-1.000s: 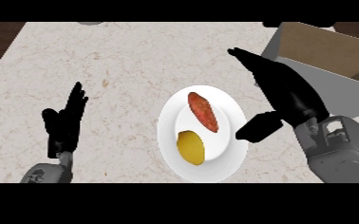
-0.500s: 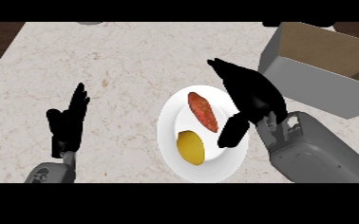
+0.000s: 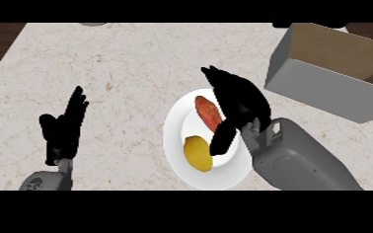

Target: Pick the sweet potato from the plate and place it in the cardboard box

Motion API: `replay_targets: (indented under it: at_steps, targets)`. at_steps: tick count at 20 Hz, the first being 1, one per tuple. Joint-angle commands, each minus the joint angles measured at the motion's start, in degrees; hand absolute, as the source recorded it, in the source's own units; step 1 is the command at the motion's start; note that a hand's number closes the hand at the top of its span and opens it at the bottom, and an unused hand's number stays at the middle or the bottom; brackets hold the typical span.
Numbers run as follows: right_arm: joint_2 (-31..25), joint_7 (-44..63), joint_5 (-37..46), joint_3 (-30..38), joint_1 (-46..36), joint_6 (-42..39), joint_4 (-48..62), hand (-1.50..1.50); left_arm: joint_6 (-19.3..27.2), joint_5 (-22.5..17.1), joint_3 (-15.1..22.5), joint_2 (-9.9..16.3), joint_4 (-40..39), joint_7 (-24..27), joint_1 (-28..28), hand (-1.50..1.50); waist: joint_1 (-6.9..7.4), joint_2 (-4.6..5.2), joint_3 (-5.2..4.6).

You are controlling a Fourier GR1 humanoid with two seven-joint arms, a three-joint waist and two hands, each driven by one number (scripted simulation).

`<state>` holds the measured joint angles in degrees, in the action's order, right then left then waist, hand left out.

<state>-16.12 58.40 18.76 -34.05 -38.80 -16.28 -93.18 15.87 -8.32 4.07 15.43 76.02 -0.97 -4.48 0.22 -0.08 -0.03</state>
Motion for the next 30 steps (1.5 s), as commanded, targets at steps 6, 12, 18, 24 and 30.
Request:
replay_targets:
  at_steps: [6, 12, 18, 24, 30]
  targets:
    - [6.65, 6.65, 6.22, -1.26, -0.16, -2.66, 5.81, -1.5, -0.5, 1.42, -1.01, -0.51, -0.53, 0.46, -0.07, 0.0, -0.03, 0.06, 0.0]
    - [10.18, 9.34, 8.2, 1.66, -0.76, -4.75, 6.22, -1.5, 0.85, 2.12, -1.63, -3.13, -1.94, 0.88, -1.4, 0.0, -0.24, 0.0, 0.0]
    - [9.78, 4.03, 10.63, 3.64, -0.1, -4.87, 12.9, -1.5, 0.29, 3.06, -0.79, -2.79, 2.56, -0.48, 1.6, 0.0, 0.13, 0.02, 0.03]
    - [12.87, 0.56, 14.93, 4.27, -1.55, -5.22, 19.78, -1.5, -0.14, 4.29, -2.11, -4.14, -5.69, 1.57, -4.02, 0.0, 0.02, 0.18, 0.01]
    - [15.73, 1.22, 18.28, 6.2, -1.18, -7.42, 19.07, -1.5, -0.18, 4.91, -2.5, -4.66, -2.51, 0.11, -2.41, 0.0, 0.02, 0.07, 0.02]
